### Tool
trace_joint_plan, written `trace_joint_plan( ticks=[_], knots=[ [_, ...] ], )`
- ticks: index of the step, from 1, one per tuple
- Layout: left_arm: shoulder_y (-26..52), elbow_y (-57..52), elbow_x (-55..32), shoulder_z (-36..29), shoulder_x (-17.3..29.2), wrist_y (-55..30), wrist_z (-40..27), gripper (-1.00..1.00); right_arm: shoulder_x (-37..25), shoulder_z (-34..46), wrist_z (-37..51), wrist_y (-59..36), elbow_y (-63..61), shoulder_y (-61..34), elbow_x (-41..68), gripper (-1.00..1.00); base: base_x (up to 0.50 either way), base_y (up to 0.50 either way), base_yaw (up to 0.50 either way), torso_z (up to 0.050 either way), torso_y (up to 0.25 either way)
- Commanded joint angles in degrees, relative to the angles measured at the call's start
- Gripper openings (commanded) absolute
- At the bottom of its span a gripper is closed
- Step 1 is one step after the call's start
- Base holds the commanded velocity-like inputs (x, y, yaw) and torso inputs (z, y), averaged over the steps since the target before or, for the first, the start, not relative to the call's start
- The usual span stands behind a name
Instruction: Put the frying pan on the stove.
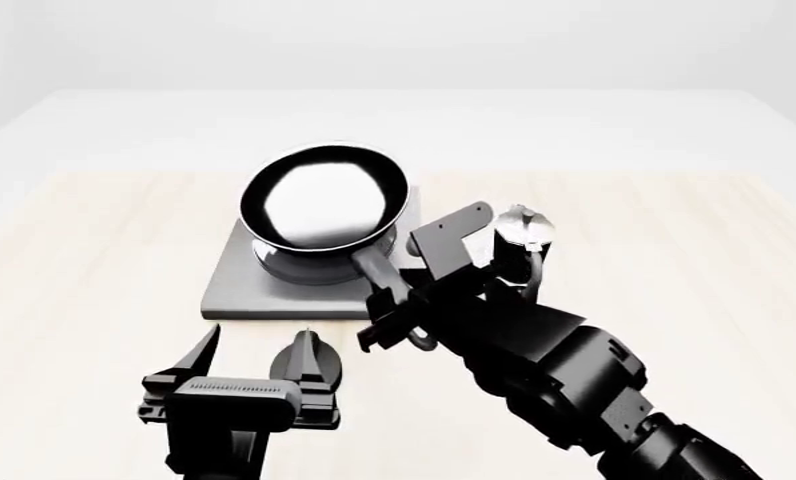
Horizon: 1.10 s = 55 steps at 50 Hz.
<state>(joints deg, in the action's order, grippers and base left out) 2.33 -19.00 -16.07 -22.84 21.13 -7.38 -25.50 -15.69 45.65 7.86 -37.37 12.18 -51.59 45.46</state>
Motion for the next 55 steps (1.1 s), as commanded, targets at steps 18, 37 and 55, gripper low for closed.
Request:
trace_joint_plan(
  ticks=[18,37,55],
  knots=[
    [0.2,1.2,-0.1,-0.3,0.0,0.8,-0.1,1.00,1.7,-1.0,-1.1,2.6,2.6,-1.8,-3.4,-1.00,0.00,0.00,0.00,0.000,0.002],
    [0.5,0.3,-0.2,-0.7,0.2,0.1,-0.5,1.00,0.8,-1.4,-0.3,0.7,0.8,-2.2,-2.1,1.00,0.00,0.00,0.00,0.001,0.001],
    [0.3,-1.9,-0.5,-0.5,1.0,-1.0,-1.3,1.00,-1.8,-3.4,2.4,-0.8,-6.1,-0.6,0.8,1.00,0.00,0.00,0.00,0.000,0.000]
  ],
)
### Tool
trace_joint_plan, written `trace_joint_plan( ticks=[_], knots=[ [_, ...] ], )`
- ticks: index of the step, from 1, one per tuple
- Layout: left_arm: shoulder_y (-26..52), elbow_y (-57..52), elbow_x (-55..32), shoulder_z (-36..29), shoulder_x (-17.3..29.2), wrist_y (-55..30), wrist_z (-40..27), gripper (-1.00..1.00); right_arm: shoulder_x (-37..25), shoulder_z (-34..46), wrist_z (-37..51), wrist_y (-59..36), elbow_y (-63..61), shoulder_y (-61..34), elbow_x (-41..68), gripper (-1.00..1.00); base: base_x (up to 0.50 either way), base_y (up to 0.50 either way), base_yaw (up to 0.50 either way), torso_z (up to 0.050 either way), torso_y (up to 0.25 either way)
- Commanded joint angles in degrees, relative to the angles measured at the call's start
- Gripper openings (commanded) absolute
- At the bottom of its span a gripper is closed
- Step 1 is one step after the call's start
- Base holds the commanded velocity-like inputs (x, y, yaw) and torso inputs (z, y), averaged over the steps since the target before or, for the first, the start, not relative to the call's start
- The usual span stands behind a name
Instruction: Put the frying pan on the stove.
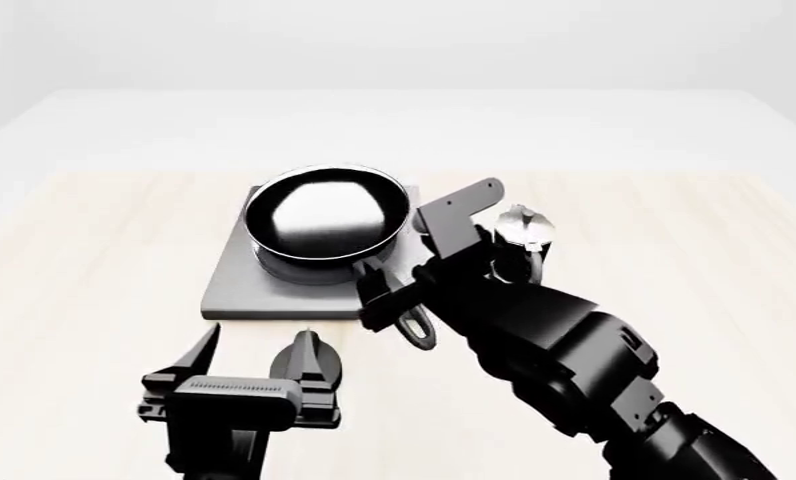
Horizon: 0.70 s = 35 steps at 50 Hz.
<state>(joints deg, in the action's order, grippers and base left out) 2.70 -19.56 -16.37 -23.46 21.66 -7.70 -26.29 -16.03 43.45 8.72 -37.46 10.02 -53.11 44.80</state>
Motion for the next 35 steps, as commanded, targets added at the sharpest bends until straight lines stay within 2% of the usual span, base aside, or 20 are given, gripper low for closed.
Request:
trace_joint_plan(
  ticks=[1,35],
  knots=[
    [-0.2,-1.5,0.0,0.1,0.6,-0.8,-0.6,1.00,-1.9,-1.5,2.0,-0.8,-4.9,1.3,1.8,1.00,0.00,0.00,0.00,0.000,0.000],
    [-0.5,-4.6,-0.9,0.9,2.0,-2.1,-1.7,1.00,-12.3,-8.3,10.9,5.6,-24.3,15.7,4.7,1.00,0.00,0.00,0.00,0.000,0.000]
  ],
)
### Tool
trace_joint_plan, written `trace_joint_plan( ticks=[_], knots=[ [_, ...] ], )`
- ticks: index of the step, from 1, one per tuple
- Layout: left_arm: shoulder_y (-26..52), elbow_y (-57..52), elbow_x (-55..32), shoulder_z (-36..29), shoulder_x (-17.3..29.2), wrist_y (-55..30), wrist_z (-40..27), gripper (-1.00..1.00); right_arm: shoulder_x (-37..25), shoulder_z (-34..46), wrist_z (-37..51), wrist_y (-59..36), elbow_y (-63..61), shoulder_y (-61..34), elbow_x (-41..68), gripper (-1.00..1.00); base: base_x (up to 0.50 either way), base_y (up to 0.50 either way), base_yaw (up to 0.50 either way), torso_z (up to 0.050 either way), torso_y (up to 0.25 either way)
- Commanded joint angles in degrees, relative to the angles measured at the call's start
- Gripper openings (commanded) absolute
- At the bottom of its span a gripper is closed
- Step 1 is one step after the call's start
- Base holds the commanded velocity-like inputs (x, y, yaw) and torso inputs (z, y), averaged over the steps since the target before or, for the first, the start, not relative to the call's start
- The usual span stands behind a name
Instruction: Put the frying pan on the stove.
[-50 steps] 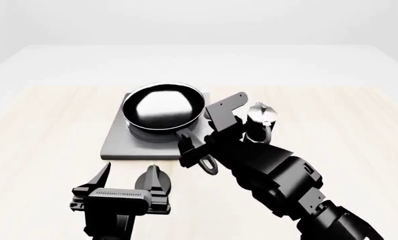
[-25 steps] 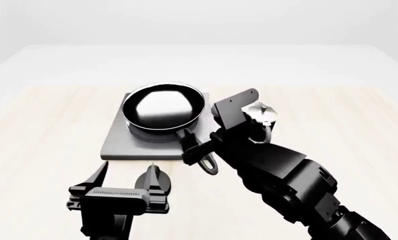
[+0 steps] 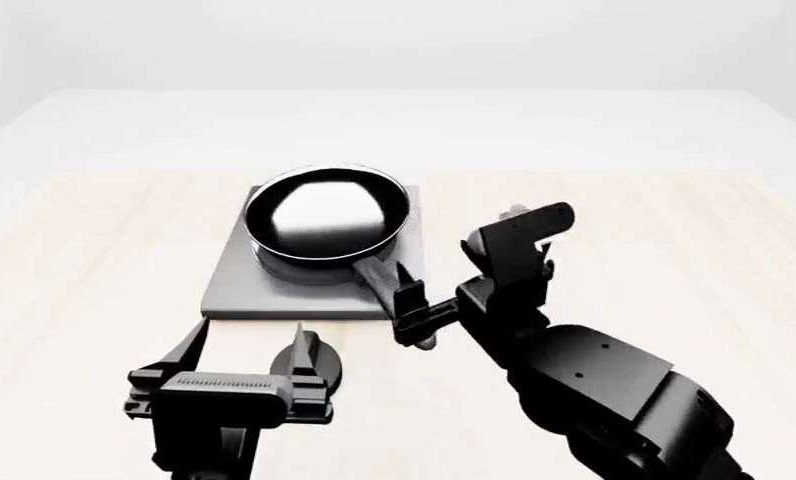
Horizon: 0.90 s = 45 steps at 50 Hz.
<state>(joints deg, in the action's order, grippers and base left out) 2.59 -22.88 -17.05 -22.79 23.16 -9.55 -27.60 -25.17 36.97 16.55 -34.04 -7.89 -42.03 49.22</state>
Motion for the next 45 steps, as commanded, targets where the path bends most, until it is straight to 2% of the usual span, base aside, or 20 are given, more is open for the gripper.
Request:
trace_joint_plan(
  ticks=[1,12,45],
  knots=[
    [-0.3,-1.3,-0.2,0.3,0.5,-0.2,-0.4,1.00,-3.5,-2.2,3.4,2.5,-7.0,5.3,0.6,1.00,0.00,0.00,0.00,0.000,0.000],
    [-0.7,-3.8,-0.3,0.5,1.4,-0.9,-1.0,1.00,-7.2,-5.0,8.2,3.8,-15.8,10.1,2.0,1.00,0.00,0.00,0.00,0.000,0.000],
    [-2.0,-13.8,-0.4,0.5,3.9,-5.0,-3.3,1.00,-13.9,-10.2,14.2,5.4,-28.4,15.5,6.4,1.00,0.00,0.00,0.00,0.000,0.000]
  ],
)
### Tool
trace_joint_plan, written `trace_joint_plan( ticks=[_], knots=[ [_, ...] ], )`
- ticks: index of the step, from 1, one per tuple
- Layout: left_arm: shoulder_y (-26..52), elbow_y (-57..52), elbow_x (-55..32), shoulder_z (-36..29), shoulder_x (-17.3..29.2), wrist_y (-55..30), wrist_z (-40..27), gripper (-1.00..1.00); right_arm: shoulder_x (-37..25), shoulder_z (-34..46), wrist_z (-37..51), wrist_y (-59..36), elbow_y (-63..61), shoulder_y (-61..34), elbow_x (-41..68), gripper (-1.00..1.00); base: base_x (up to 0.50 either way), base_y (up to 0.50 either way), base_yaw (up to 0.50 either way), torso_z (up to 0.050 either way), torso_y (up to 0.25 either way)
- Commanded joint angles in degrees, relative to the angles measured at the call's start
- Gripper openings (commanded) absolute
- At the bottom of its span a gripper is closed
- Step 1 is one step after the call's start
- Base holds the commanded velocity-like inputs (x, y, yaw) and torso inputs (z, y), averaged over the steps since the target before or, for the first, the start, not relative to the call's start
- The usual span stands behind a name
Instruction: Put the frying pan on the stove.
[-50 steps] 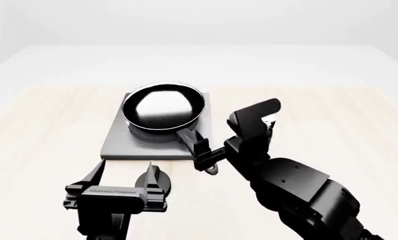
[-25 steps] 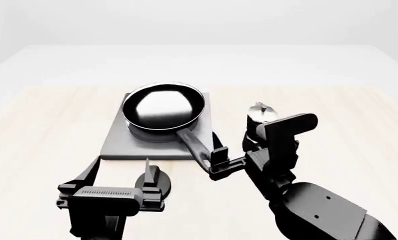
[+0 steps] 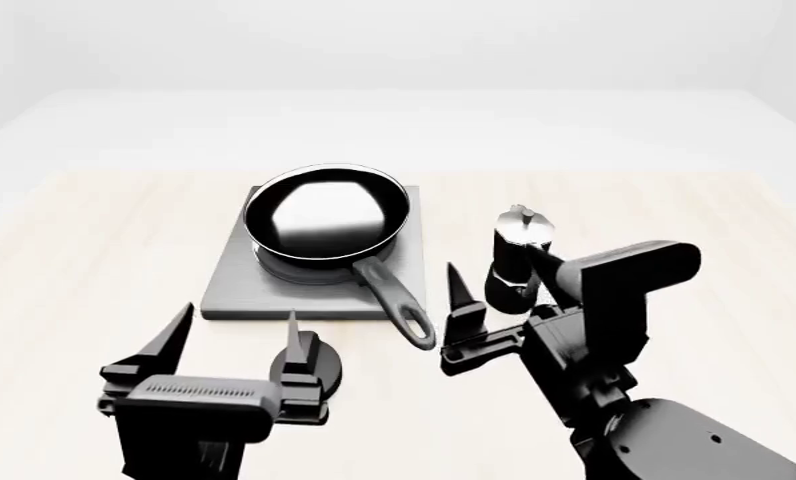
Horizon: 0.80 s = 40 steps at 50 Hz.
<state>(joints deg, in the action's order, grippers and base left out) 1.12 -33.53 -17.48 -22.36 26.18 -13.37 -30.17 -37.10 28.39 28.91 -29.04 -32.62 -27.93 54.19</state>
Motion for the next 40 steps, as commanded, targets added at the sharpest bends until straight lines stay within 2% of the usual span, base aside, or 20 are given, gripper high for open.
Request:
trace_joint_plan(
  ticks=[1,25,40],
  knots=[
    [-0.5,-3.3,-0.1,0.1,0.9,-1.2,-0.8,1.00,-2.1,-1.7,1.9,0.4,-3.9,1.4,1.6,1.00,0.00,0.00,0.00,0.000,0.000],
    [-1.5,-10.1,-0.2,0.5,2.6,-3.5,-2.6,1.00,-5.1,-4.3,4.5,1.1,-9.6,2.9,4.3,1.00,0.00,0.00,0.00,0.000,0.000],
    [-0.7,-16.4,-0.7,0.3,3.6,-8.1,-4.4,1.00,-7.7,-6.5,7.7,0.3,-14.3,1.9,8.6,1.00,0.00,0.00,0.00,0.000,0.000]
  ],
)
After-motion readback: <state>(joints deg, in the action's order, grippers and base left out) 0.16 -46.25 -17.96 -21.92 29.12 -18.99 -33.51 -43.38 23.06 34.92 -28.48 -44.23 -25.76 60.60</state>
